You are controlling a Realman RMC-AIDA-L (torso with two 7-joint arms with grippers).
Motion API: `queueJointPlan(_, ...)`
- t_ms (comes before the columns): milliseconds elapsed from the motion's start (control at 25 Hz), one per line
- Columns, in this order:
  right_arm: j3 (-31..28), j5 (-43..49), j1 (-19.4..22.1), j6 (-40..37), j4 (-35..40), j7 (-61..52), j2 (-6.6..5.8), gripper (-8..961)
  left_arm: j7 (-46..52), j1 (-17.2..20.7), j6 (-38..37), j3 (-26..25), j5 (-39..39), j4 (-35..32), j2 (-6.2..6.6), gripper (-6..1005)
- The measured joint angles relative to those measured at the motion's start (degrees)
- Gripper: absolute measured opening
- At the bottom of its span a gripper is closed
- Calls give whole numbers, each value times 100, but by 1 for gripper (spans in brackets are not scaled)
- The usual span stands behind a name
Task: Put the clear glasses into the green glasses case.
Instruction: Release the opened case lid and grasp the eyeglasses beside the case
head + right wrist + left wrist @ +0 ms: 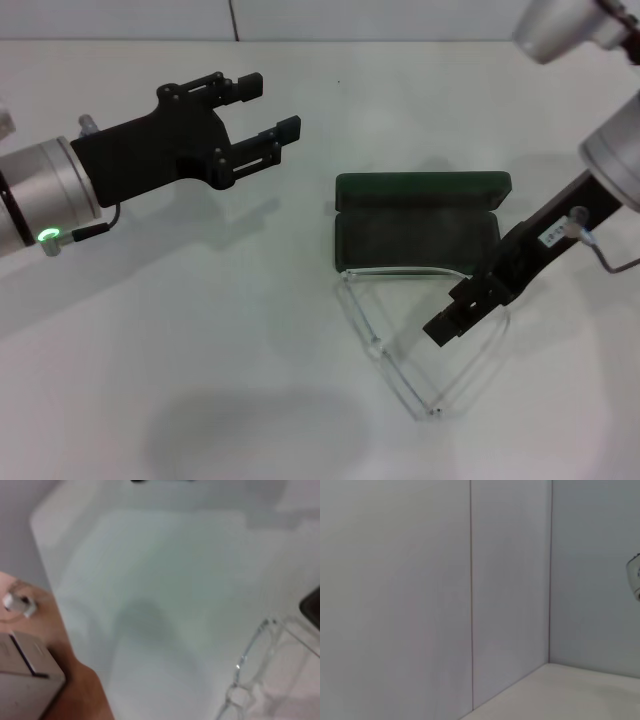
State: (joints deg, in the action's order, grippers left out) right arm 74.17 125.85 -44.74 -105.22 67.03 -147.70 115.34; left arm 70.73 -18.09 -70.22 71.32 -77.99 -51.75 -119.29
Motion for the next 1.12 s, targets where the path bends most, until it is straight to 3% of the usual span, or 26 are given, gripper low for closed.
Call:
queueJointPlan(360, 982, 139, -357, 585, -167, -826, 40, 727, 149, -334, 39, -83, -393, 132, 6, 654)
queueJointPlan(920, 1919, -513, -950, 1651, -1400, -1151, 84, 728, 178, -378, -80, -47, -419, 99, 21, 654)
queueJointPlan(1120, 2168, -506, -984, 1774, -1433, -1361, 84, 727, 162, -338, -87, -45, -420, 99, 20, 654)
